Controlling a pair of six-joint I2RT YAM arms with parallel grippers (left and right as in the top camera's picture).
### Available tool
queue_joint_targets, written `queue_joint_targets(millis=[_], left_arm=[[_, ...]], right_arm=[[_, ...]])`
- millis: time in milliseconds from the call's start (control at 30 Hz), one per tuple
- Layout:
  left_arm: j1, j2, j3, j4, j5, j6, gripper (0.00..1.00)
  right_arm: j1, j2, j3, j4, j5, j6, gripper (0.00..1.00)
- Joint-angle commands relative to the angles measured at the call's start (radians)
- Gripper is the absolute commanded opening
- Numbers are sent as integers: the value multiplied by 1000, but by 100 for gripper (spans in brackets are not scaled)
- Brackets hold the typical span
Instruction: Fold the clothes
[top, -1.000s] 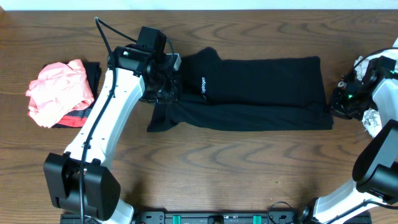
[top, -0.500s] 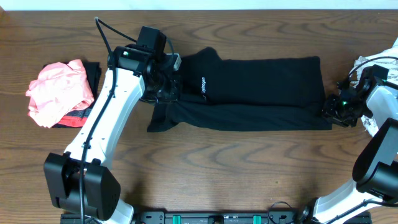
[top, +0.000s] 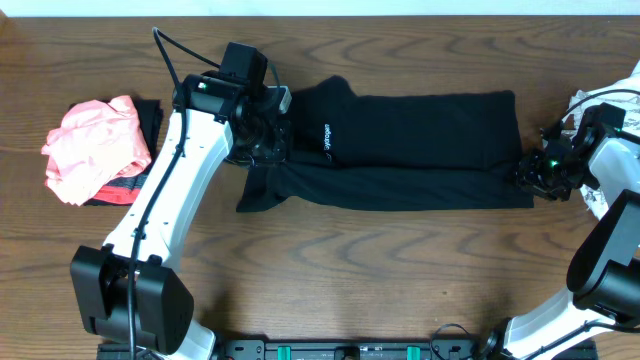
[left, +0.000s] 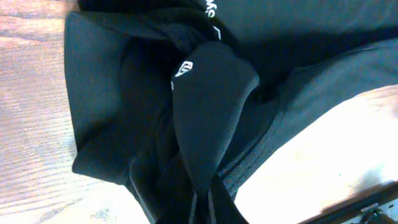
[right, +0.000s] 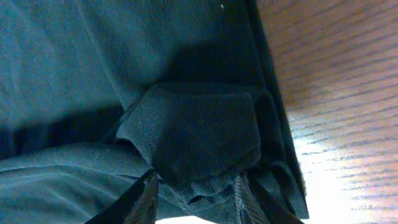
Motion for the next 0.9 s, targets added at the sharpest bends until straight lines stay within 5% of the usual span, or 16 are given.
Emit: queue_joint_targets(millis=[0,867], left_arm=[[5,-1,0,-4,-13,-2,6],[5,-1,0,-4,-13,-2,6]], right_arm=[[-6,0,-19,17,-21,14,39],[43,0,-43,139,-49,59,33]])
